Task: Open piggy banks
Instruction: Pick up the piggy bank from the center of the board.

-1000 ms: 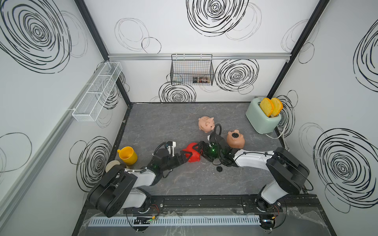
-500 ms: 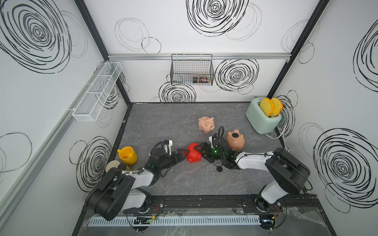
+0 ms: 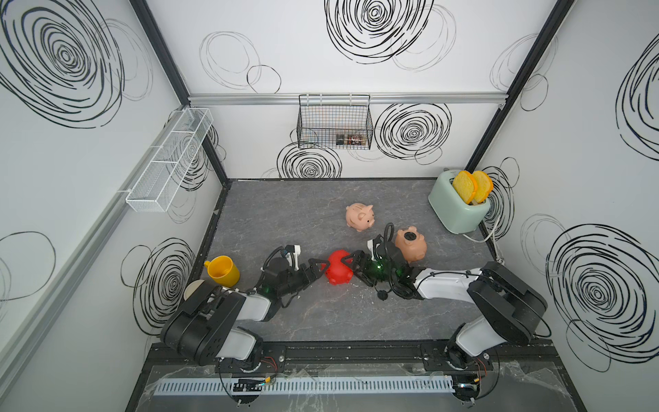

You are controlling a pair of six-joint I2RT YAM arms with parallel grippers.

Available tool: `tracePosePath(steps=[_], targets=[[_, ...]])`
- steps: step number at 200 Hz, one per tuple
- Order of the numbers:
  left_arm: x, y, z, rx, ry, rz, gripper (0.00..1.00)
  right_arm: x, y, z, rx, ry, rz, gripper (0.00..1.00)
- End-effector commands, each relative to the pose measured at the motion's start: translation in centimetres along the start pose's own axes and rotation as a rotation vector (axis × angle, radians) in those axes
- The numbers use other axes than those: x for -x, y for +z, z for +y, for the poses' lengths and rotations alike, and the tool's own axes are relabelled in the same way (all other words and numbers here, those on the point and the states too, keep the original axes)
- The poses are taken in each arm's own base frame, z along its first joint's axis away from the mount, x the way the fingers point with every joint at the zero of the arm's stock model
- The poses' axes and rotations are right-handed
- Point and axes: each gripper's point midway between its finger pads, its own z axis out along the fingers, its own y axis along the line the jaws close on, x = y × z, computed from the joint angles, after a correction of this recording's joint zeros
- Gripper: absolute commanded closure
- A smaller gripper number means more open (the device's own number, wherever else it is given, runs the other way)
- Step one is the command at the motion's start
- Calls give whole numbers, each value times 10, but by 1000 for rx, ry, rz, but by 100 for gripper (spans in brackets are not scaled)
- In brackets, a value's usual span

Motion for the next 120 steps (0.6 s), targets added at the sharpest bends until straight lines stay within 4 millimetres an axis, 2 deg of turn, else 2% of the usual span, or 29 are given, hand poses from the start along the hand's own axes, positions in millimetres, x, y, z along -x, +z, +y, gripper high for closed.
tracePosePath(steps=[1, 71, 120], targets=[[11, 3, -9, -30, 20, -31, 4, -9, -5, -60, -194, 51, 7, 12], [13, 13, -14, -65, 20, -6, 4, -10, -5, -64, -206, 51, 18, 13], [14, 15, -10, -81, -2, 4, 4, -9, -5, -66, -217, 47, 17, 13]])
